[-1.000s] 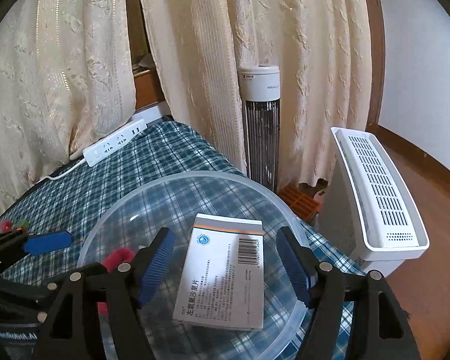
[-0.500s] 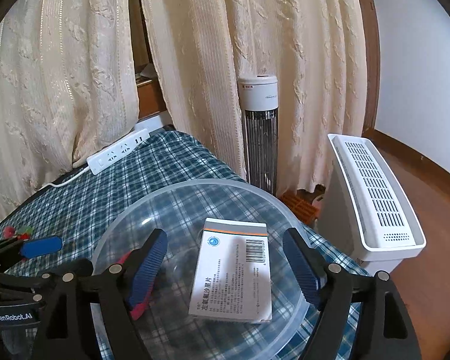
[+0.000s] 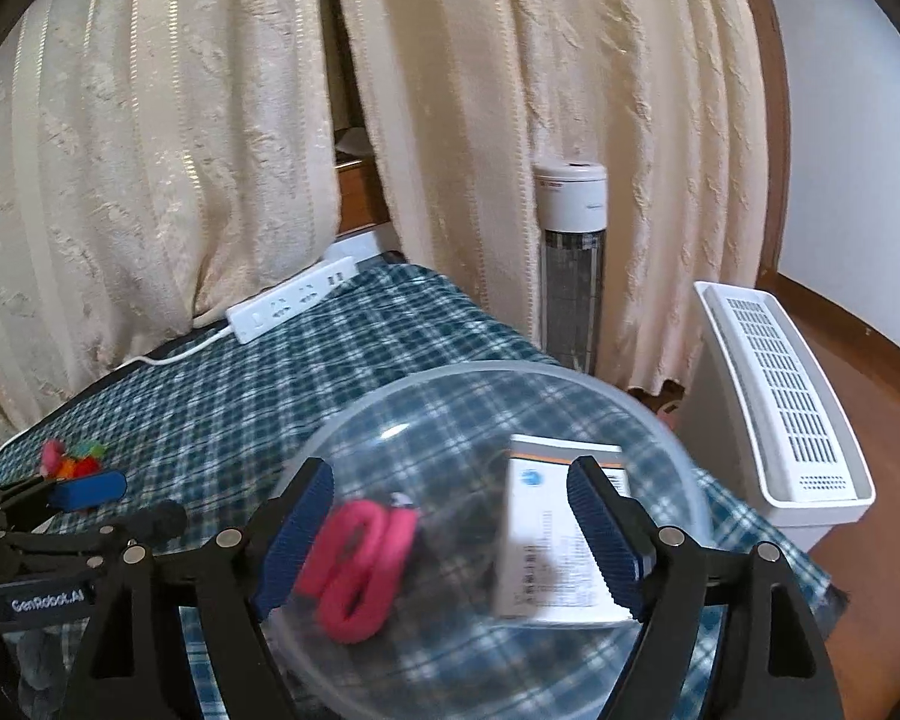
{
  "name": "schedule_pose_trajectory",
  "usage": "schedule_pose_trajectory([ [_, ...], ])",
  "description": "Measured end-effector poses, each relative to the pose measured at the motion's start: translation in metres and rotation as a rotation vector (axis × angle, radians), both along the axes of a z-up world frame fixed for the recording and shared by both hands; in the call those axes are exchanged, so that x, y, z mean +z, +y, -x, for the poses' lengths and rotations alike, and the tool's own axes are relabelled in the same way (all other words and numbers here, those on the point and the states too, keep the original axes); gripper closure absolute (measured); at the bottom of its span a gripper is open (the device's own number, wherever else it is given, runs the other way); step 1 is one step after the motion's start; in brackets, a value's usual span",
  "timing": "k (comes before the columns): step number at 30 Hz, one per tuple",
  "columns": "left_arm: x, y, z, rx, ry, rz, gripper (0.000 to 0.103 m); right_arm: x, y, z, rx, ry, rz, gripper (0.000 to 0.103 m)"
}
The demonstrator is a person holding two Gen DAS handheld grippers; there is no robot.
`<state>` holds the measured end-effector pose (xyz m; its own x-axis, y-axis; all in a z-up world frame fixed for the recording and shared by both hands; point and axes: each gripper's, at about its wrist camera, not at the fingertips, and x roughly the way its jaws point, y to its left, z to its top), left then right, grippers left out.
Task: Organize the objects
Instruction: 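Return to the toys and grasp the white cup with the left gripper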
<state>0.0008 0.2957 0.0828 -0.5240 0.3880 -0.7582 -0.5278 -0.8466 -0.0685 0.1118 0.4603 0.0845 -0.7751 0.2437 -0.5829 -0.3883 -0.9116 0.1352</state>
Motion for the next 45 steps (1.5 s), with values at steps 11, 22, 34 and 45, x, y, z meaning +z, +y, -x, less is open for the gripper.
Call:
schedule_pose_trajectory([
  [11,-0.001,-0.074,0.018,0.15,0.017,0.006,0.026,-0.001,-0.057,0.023,0.11,-0.02,-0.013,0.019],
  [22,-0.004,-0.145,0.032,0.27,0.026,0.016,0.026,-0.008,-0.105,0.048,0.197,-0.06,0.006,0.019],
  [34,-0.01,-0.226,0.045,0.429,0.013,0.006,0.026,-0.02,-0.147,0.076,0.284,-0.124,0.029,0.018],
  [45,-0.023,-0.274,0.055,0.518,-0.013,0.005,0.026,-0.029,-0.179,0.097,0.357,-0.175,0.021,0.018],
])
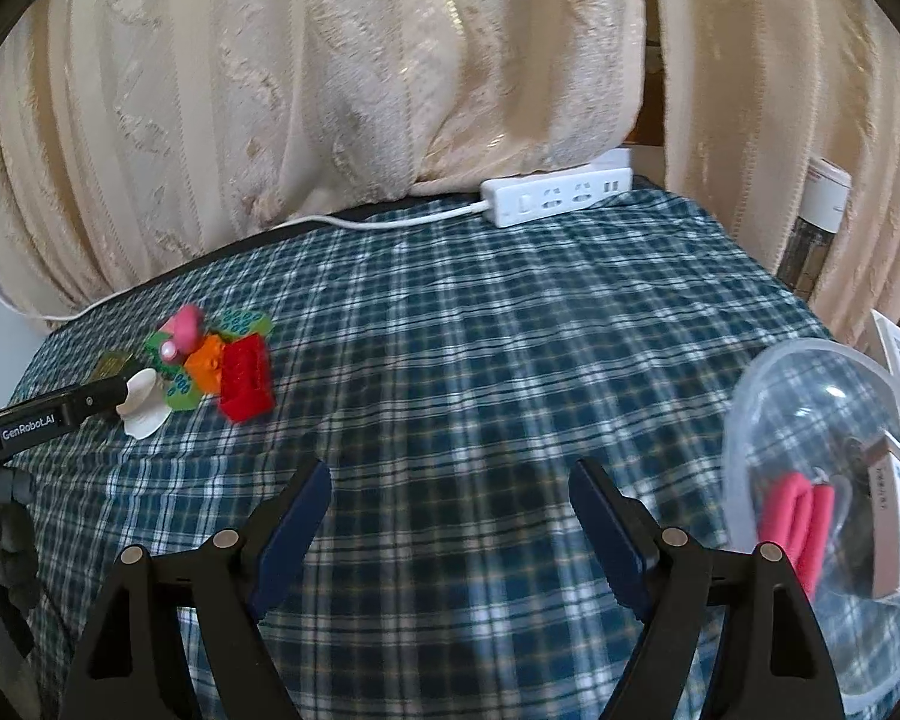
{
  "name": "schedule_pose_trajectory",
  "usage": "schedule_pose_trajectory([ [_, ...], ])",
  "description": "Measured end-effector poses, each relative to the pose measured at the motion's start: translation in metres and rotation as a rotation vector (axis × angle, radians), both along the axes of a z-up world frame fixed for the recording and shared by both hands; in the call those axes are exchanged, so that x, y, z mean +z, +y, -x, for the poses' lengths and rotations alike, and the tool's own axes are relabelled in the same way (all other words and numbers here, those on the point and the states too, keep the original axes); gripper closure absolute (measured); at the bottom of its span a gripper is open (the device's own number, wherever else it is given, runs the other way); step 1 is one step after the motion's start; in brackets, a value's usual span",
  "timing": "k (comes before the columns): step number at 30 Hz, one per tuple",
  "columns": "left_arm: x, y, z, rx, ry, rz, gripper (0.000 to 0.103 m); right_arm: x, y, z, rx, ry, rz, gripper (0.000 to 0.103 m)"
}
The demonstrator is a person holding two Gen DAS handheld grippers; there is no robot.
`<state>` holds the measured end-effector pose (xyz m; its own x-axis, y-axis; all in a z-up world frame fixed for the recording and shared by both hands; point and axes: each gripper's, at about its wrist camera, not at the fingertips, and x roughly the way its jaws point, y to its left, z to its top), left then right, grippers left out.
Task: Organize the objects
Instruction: 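Return to the toys and grasp the white cup with the left gripper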
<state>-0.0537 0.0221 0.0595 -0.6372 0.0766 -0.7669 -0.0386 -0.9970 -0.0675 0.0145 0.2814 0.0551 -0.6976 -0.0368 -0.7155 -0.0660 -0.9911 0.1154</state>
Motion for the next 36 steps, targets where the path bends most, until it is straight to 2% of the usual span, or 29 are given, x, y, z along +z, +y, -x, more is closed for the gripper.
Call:
schedule_pose_trajectory([
  [7,-0.011,-0.018,0.004,0.042,-0.023,0.003,0.026,-0.007,-0.025,0.023,0.076,-0.033,0.002,0.018],
  [15,-0.02,-0.009,0.002,0.002,-0.05,-0.012,0.026,-0.016,-0.052,0.051,0.159,-0.073,0.003,0.018],
  [23,-0.033,0.002,0.014,-0.013,-0.08,-0.005,0.026,-0.021,-0.061,0.068,0.187,-0.088,0.003,0.018],
  [27,-0.035,-0.004,0.024,0.0,-0.089,-0.029,0.026,-0.025,-0.063,0.07,0.198,-0.099,0.009,0.018],
  [36,-0.034,-0.002,0.036,-0.011,-0.063,-0.017,0.029,-0.026,-0.069,0.078,0.224,-0.097,0.009,0.018],
])
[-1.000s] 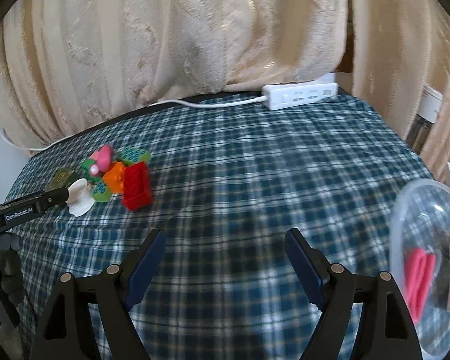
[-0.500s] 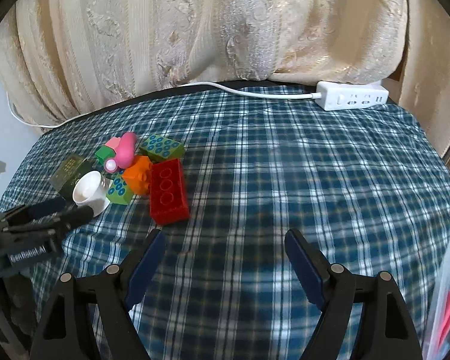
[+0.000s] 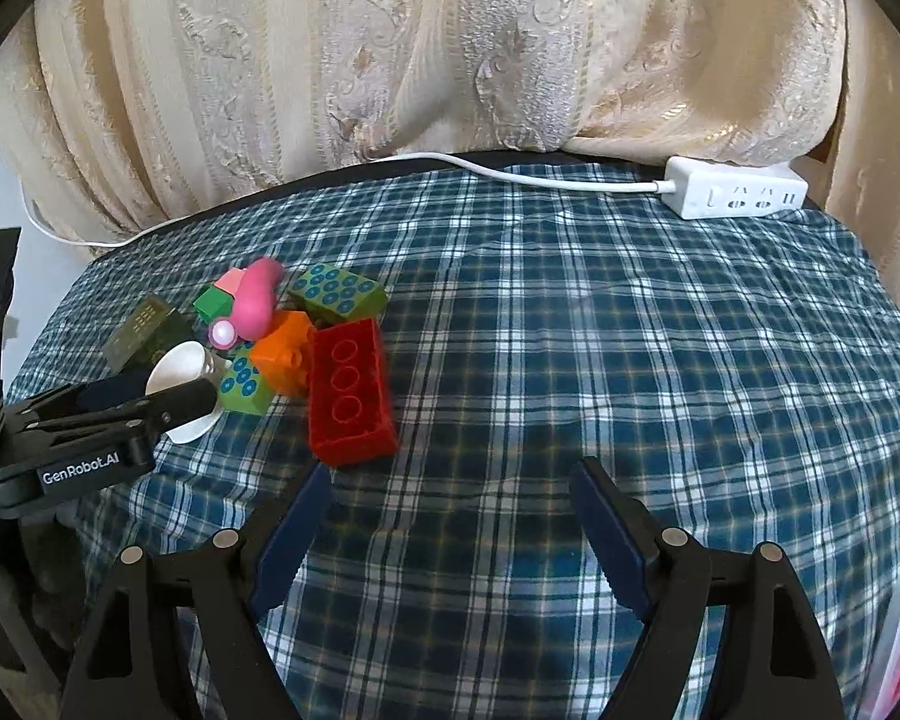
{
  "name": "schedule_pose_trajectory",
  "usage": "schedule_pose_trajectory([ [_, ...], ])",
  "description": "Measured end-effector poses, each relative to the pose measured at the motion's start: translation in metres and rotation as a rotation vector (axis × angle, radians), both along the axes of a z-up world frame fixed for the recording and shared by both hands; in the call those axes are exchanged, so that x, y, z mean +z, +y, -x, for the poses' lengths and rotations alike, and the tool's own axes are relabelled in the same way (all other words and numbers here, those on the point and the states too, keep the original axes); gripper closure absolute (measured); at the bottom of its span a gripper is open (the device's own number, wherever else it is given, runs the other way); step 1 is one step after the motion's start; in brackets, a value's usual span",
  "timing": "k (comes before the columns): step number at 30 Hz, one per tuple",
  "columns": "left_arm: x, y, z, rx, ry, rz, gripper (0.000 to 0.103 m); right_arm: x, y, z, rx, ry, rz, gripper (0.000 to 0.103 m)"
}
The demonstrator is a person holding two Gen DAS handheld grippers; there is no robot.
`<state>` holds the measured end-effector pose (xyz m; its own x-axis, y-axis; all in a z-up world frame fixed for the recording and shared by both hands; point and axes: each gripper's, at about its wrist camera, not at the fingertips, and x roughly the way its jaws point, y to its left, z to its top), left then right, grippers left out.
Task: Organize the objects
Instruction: 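Return to the toys and grasp the white cup with the left gripper, then grasp the red block with the right gripper while the left gripper holds the cup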
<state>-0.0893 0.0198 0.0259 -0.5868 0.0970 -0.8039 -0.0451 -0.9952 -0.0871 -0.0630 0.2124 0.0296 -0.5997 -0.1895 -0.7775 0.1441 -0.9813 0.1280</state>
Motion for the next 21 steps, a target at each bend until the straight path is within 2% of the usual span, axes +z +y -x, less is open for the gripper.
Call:
schedule_pose_trajectory([
  [2,0.0,0.0,0.002,-0.006,0.005,0.001,0.04,0.0,-0.003,0.002,0.008,0.002,-0.003,0.018],
  [3,-0.001,0.001,0.003,-0.011,0.0,-0.001,0.051,-0.001,-0.005,0.004,0.012,0.004,-0.004,0.018],
  [14,0.008,0.005,-0.013,-0.049,0.032,0.021,0.051,0.0,-0.018,0.019,0.055,0.021,0.009,0.019],
  [21,0.019,0.001,-0.023,-0.039,0.055,0.015,0.051,-0.006,-0.032,0.029,0.093,0.0,-0.004,0.036],
])
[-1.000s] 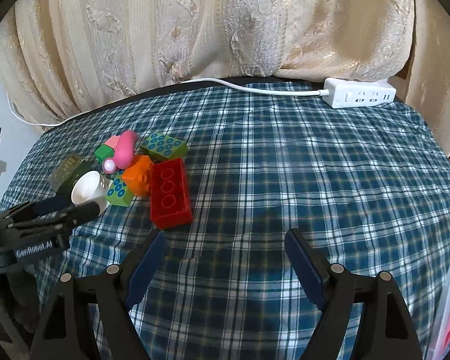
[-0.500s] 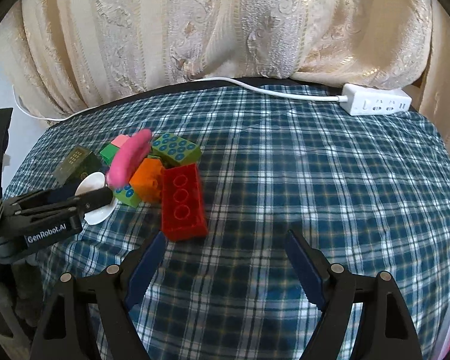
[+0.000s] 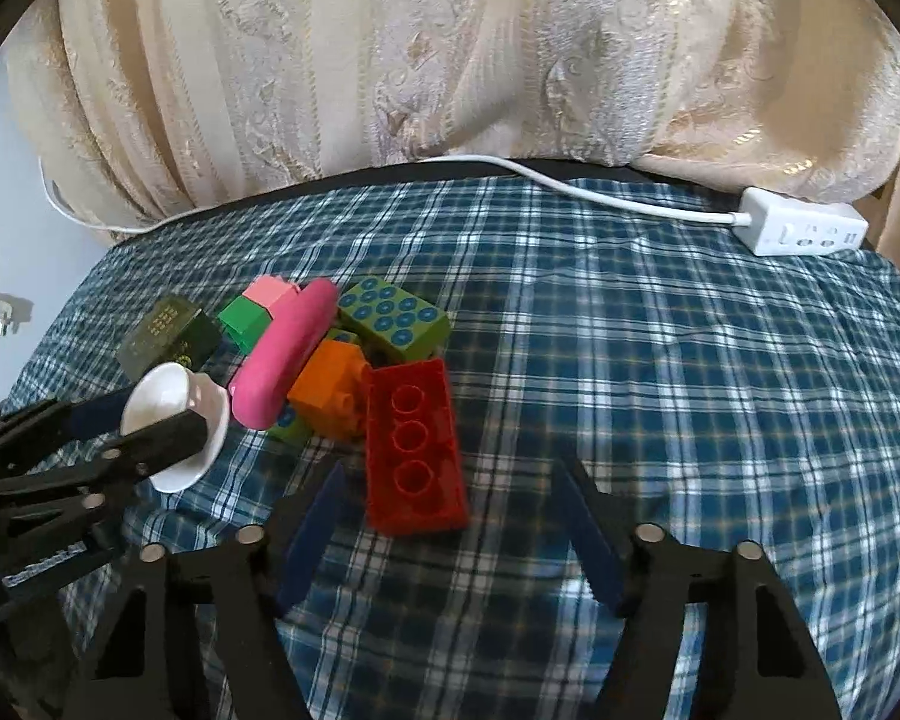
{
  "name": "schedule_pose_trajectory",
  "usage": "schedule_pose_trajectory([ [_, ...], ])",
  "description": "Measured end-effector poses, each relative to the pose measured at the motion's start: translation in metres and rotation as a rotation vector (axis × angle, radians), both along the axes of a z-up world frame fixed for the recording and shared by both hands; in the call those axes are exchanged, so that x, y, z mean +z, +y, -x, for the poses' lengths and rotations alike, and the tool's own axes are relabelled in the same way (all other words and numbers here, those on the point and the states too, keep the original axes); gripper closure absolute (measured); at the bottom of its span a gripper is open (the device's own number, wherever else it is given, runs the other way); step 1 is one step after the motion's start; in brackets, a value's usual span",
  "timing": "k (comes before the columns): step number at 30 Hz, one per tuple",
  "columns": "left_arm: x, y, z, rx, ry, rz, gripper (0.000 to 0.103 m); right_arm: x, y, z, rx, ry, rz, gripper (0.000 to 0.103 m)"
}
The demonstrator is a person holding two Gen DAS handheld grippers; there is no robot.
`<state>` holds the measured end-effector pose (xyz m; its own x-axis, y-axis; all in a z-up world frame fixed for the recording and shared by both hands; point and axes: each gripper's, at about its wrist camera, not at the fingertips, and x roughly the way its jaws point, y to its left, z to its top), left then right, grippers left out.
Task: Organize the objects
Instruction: 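Grasp the red block with the right gripper while the left gripper holds the cup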
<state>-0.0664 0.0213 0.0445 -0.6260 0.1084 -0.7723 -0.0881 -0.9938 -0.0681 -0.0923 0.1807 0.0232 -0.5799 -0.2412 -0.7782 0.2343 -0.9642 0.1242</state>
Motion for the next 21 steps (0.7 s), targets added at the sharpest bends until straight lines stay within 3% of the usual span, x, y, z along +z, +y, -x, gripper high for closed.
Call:
schedule_pose_trajectory([
  [6,0.001,0.0,-0.002,0.0,-0.005,-0.001,0.051,-0.004,-0.009,0.005,0.013,-0.003,-0.024,0.05],
  [11,0.001,0.001,-0.003,0.001,-0.007,0.0,0.051,-0.004,-0.009,0.004,0.013,0.008,-0.047,0.069],
  [21,0.0,0.011,-0.007,-0.026,-0.007,0.003,0.051,0.005,0.003,-0.017,-0.017,0.034,-0.023,0.069],
])
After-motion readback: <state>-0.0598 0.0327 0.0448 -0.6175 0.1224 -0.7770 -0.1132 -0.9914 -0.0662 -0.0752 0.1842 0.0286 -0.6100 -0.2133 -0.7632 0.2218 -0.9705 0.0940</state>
